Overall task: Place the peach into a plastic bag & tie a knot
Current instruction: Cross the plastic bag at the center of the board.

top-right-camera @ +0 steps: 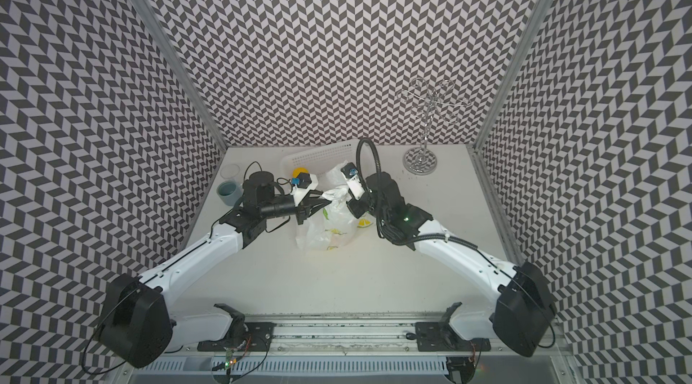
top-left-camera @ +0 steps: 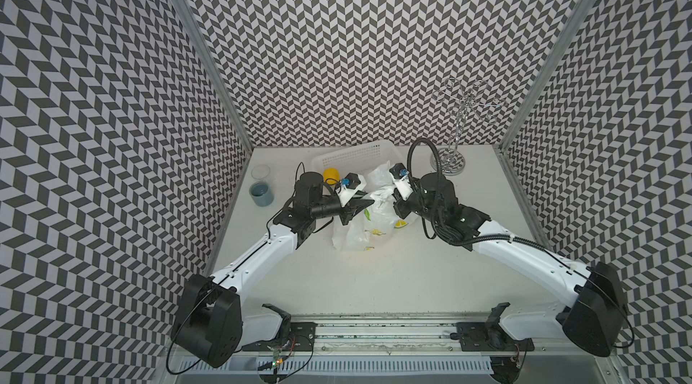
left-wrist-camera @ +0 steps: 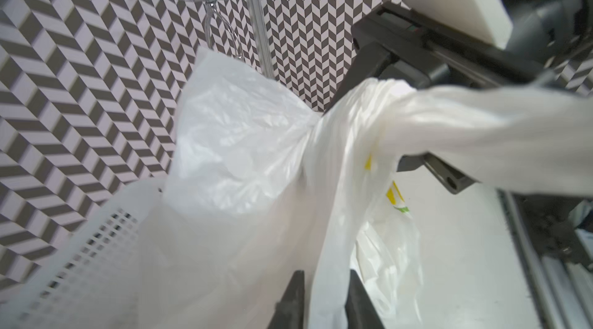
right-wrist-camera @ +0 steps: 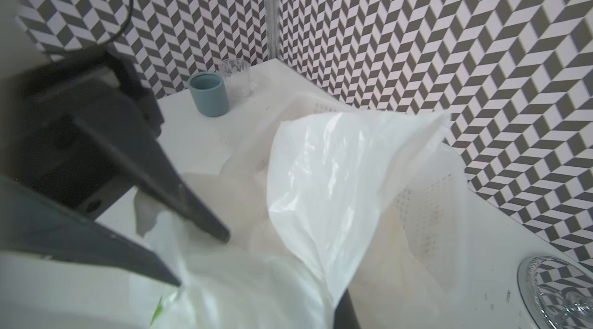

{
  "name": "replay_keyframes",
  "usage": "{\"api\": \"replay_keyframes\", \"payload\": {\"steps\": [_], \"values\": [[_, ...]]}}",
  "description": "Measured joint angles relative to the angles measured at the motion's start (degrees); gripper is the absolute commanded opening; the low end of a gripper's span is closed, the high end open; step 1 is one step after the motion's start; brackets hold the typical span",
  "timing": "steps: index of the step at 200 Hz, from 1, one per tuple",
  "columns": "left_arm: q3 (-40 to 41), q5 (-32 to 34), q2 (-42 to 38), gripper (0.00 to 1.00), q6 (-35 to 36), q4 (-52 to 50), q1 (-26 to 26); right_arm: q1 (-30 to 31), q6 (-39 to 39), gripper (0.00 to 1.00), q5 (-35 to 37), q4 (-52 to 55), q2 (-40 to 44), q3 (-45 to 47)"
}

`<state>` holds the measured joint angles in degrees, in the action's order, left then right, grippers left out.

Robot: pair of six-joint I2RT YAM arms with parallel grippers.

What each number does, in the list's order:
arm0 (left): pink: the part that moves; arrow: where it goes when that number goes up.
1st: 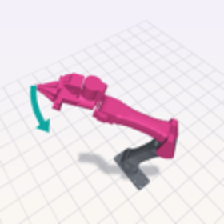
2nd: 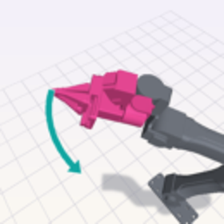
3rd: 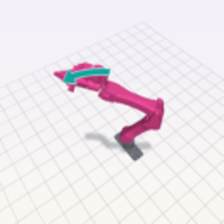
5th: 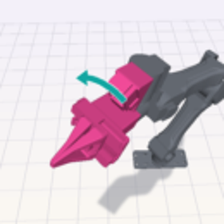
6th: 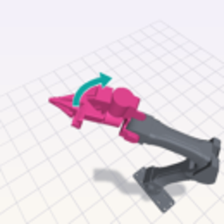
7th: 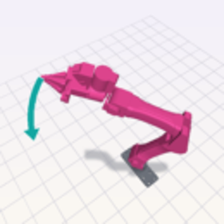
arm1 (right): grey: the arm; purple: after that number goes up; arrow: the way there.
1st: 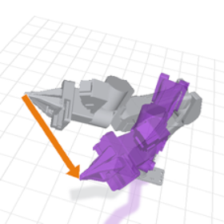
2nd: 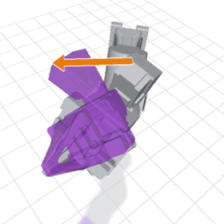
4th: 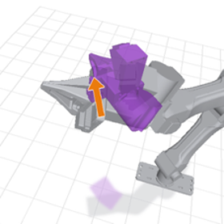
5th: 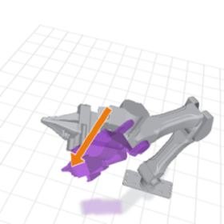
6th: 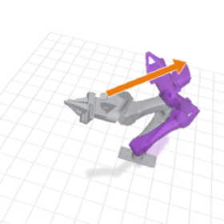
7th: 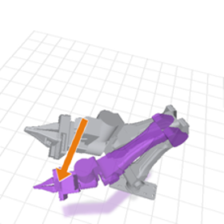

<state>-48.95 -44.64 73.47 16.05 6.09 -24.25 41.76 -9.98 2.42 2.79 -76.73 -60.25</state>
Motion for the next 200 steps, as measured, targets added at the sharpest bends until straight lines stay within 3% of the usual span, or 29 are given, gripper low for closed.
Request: {"api": "replay_keyframes", "payload": {"steps": [17,44,101,112,126,138,175,200], "values": [[0.7,-1.3,0.0,0.15,-2.1,1.4,-0.6,0.0,0.2,0.0,1.9,-2.0,0.2,0.4],[1.3,-2.8,-0.2,0.0,-5.0,3.9,-2.3,0.0,0.2,0.0,4.3,-5.5,0.3,1.6],[5.5,-5.4,-0.2,0.0,-13.6,11.4,-4.3,0.2,1.0,0.0,5.8,-12.3,4.9,8.7],[6.3,-5.9,-0.2,0.08,-15.1,12.4,-5.0,0.2,1.1,0.0,4.7,-13.6,6.3,10.6],[6.6,-7.0,-0.6,0.31,-16.2,12.3,-5.0,0.2,0.9,0.0,3.4,-15.8,7.8,12.7],[6.7,-8.1,-1.4,0.42,-16.9,11.4,-4.3,0.0,0.3,0.0,2.8,-17.4,8.7,13.7],[5.0,-11.6,-6.7,0.58,-22.4,9.2,3.5,-0.3,-2.8,0.0,1.4,-22.8,11.3,17.0],[-1.6,-11.7,-4.1,0.74,-27.8,10.8,5.3,-0.3,-5.6,0.0,0.3,-26.0,12.2,20.1]]}}
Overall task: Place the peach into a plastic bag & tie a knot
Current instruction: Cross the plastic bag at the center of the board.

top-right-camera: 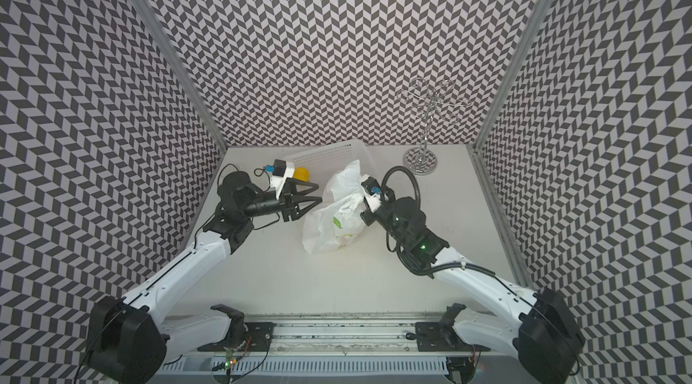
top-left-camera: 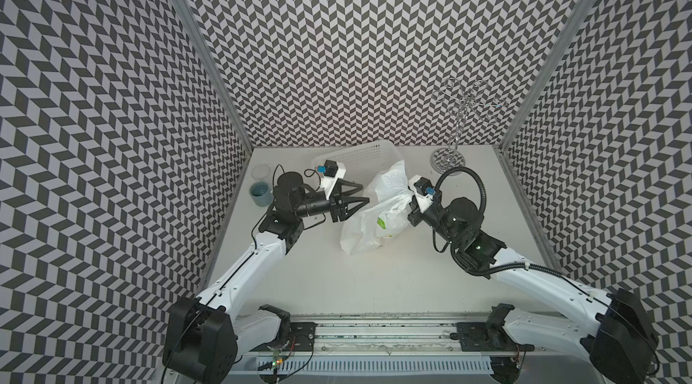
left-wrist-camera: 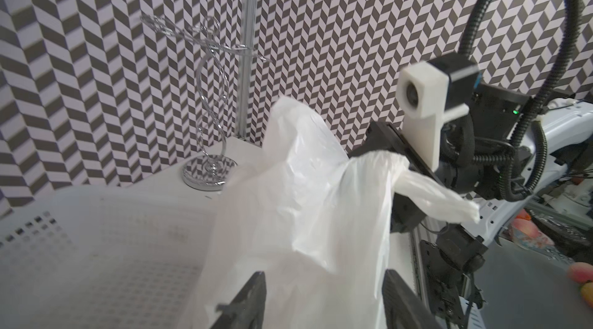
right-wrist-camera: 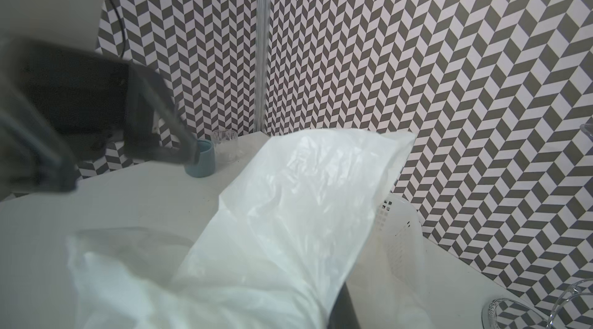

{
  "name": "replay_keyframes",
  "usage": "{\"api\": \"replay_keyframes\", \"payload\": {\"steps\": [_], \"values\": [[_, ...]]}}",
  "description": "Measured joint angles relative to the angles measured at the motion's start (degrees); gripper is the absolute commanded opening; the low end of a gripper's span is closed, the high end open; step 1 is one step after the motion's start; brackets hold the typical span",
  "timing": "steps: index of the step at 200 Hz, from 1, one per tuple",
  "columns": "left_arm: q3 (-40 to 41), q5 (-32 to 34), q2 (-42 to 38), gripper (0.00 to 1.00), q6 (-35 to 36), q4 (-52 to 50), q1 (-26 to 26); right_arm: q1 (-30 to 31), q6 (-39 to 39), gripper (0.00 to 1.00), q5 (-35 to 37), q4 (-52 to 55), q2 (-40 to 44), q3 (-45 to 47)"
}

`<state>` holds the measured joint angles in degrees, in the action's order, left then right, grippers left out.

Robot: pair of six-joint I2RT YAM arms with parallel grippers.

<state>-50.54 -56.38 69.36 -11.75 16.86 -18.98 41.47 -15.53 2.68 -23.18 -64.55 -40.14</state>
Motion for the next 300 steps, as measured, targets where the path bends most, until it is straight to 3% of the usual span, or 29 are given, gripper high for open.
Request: {"api": "replay_keyframes", "payload": {"steps": [25,49,65,84,126,173,211,263,300], "values": [[-5.0,-0.2,6.5,0.75,-3.7,2.1,-0.9,0.0,-2.1,0.0,-0.7,-1.0,0.0,1.0],[-6.6,0.0,12.1,0.63,-3.7,1.4,-2.3,0.0,-3.0,0.0,-1.0,-3.2,0.1,1.6],[-6.4,-0.3,14.8,0.44,-4.4,1.1,-3.4,0.0,-3.1,0.0,-0.9,-4.4,0.1,1.9],[-3.4,-0.7,15.5,0.0,-5.4,2.6,-4.6,-0.2,-3.1,0.0,0.1,-6.7,0.1,2.4],[5.9,-0.4,14.1,0.0,-10.1,11.8,-7.6,-2.4,1.7,0.0,0.7,-11.4,-0.1,6.0],[6.8,2.8,15.9,0.0,-14.4,20.2,-16.8,-2.8,5.6,0.0,0.7,-18.8,-2.3,6.0],[8.1,6.7,16.8,0.0,-15.8,24.2,-17.6,-4.0,7.7,0.04,-0.2,-19.8,-2.3,6.0],[7.2,9.9,24.4,0.0,-17.5,27.5,-18.6,-5.3,11.6,0.06,-13.0,-17.8,-6.3,4.4],[7.4,10.3,24.8,0.0,-18.0,26.6,-14.7,-7.1,10.4,0.06,-22.5,-9.8,-7.0,0.8]]}}
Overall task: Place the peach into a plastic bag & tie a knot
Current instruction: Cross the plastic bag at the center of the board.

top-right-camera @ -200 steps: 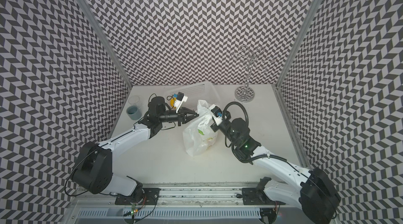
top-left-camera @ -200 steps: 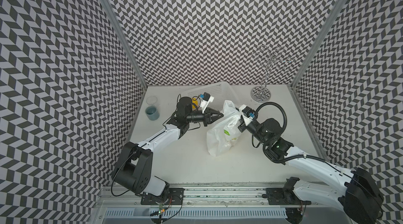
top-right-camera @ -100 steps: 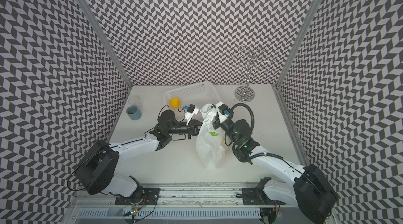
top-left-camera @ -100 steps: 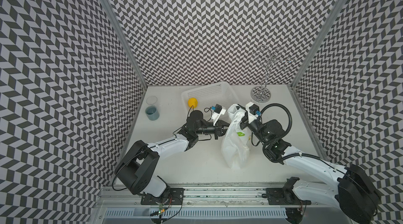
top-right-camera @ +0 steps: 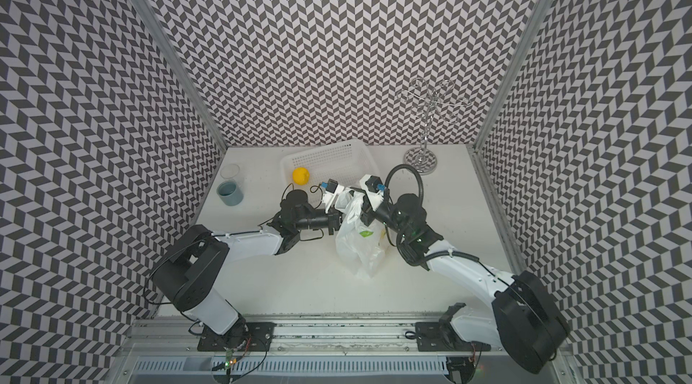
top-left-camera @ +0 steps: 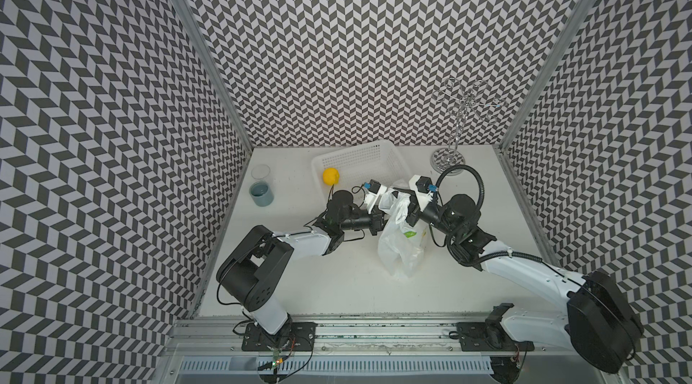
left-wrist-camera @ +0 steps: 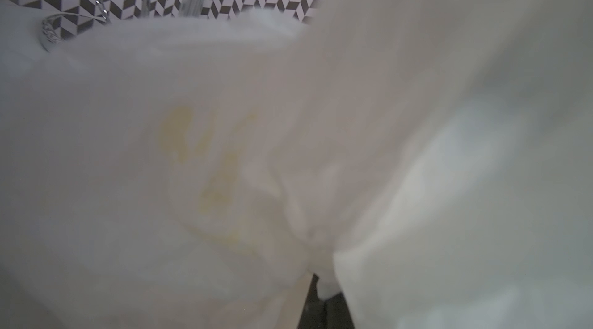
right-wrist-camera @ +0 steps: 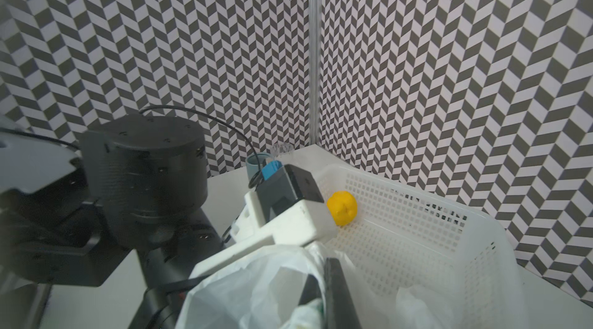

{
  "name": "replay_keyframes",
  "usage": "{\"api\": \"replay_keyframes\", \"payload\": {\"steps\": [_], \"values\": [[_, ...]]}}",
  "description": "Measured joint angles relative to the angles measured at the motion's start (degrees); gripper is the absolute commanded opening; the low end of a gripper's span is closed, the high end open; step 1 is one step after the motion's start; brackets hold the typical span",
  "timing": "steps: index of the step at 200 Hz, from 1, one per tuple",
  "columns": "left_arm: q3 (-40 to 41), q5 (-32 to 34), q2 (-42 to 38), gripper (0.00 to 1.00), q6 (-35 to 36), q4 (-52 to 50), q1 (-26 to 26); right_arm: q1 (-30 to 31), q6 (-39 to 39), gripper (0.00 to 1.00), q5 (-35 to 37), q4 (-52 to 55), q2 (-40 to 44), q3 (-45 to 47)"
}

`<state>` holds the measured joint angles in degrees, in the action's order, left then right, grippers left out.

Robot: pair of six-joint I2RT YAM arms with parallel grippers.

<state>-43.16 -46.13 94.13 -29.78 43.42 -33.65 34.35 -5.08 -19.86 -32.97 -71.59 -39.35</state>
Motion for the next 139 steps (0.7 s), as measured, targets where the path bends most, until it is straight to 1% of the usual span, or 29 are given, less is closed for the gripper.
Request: {"api": "replay_keyframes", "payload": {"steps": [23,42,57,71,96,116,137,139], "values": [[1.1,0.3,-1.9,0.0,-0.3,-0.3,3.5,-2.1,-0.2,0.05,-4.6,1.9,0.0,-0.9],[1.3,0.6,-2.6,0.0,-0.1,-0.6,4.3,-3.3,1.2,0.05,-8.0,1.7,0.0,-0.9],[1.3,0.8,-2.3,0.0,-0.2,-0.5,2.7,-3.5,2.8,0.06,-10.5,0.5,-0.6,-1.0],[1.0,1.0,-1.0,0.0,-1.0,0.7,-0.1,-3.5,4.7,0.06,-12.7,-1.8,-2.5,-1.6],[0.1,1.7,2.5,0.0,-3.2,4.6,-4.1,-3.8,7.8,0.07,-14.6,-4.4,-5.2,-1.7],[-0.2,2.4,4.2,0.0,-4.7,7.3,-4.4,-4.3,8.7,0.08,-15.0,-5.3,-6.1,-1.7],[-0.1,2.8,3.6,0.0,-4.6,7.2,-4.2,-4.4,7.8,0.08,-15.3,-6.3,-6.3,-1.7],[0.0,2.8,3.4,0.01,-4.5,7.1,-4.0,-4.4,7.7,0.08,-15.5,-6.5,-6.3,-1.7]]}}
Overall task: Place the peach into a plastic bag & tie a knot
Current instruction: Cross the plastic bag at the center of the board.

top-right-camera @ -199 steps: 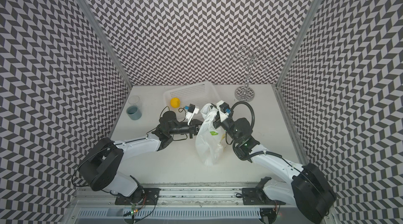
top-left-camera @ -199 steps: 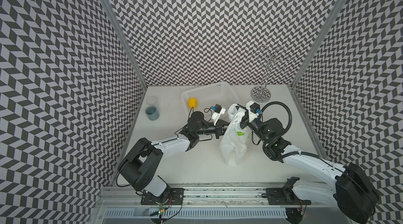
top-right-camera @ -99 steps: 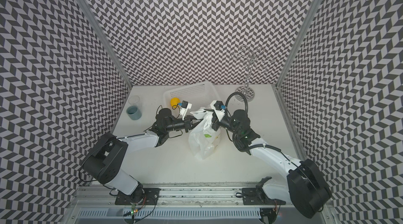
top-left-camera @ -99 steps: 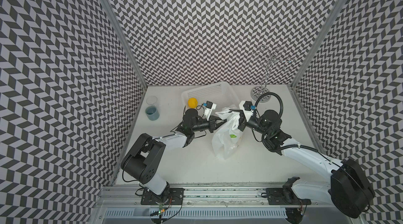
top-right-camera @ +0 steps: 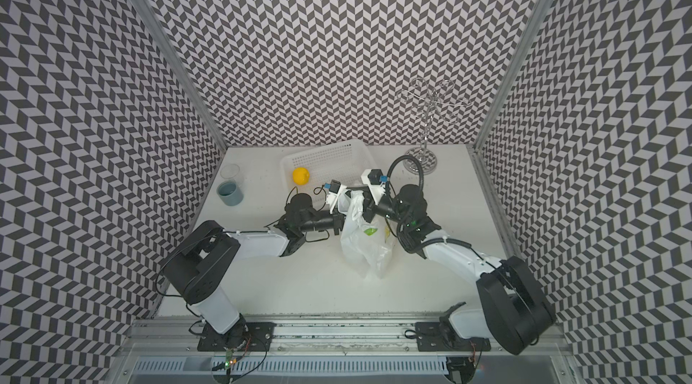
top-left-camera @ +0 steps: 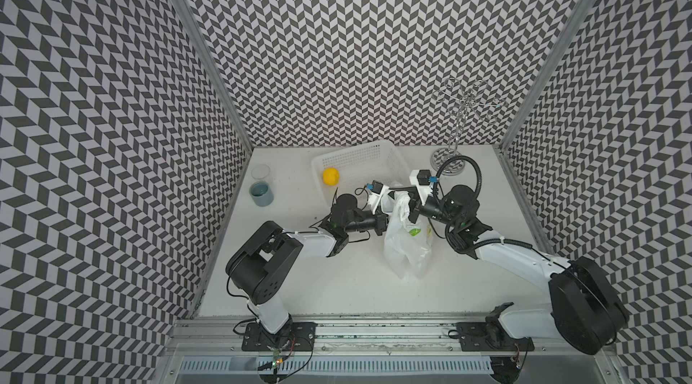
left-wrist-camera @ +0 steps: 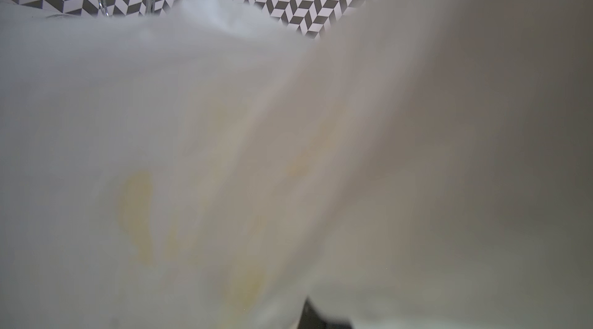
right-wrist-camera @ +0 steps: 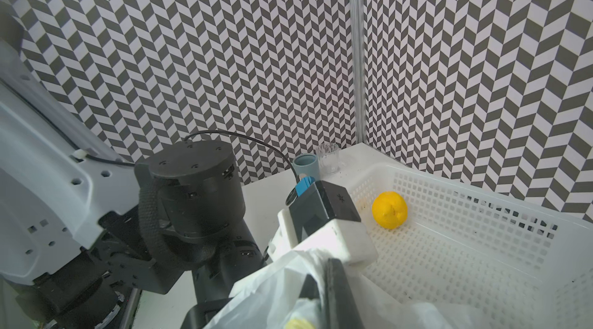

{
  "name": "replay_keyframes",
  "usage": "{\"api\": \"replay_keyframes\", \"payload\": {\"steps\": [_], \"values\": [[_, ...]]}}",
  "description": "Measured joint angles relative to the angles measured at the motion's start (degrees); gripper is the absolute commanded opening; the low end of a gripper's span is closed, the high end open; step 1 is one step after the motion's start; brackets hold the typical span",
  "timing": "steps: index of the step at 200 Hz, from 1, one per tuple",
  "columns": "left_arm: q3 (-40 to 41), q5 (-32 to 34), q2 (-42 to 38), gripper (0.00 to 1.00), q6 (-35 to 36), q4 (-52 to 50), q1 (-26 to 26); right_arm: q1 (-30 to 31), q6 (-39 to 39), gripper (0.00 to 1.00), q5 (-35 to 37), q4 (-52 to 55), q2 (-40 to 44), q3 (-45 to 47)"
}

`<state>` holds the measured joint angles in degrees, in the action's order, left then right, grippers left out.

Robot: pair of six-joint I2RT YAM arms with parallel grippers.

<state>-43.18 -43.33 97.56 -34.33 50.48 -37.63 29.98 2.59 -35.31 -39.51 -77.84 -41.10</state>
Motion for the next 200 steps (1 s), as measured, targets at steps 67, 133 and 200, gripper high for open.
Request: {"api": "replay_keyframes", "payload": {"steps": [67,133,200], "values": [[4.3,0.6,-19.3,0.4,8.1,-23.4,13.3,-3.7,-8.9,0.03,-6.7,-3.2,0.0,-0.6],[-14.2,-1.4,-24.9,0.49,10.0,-38.3,19.5,-5.4,-20.6,0.03,-8.9,4.0,-1.4,-5.3],[-18.4,-11.6,-15.2,0.12,2.2,-24.6,14.0,-5.4,-22.4,0.03,-9.8,5.2,-1.4,-5.3]]}}
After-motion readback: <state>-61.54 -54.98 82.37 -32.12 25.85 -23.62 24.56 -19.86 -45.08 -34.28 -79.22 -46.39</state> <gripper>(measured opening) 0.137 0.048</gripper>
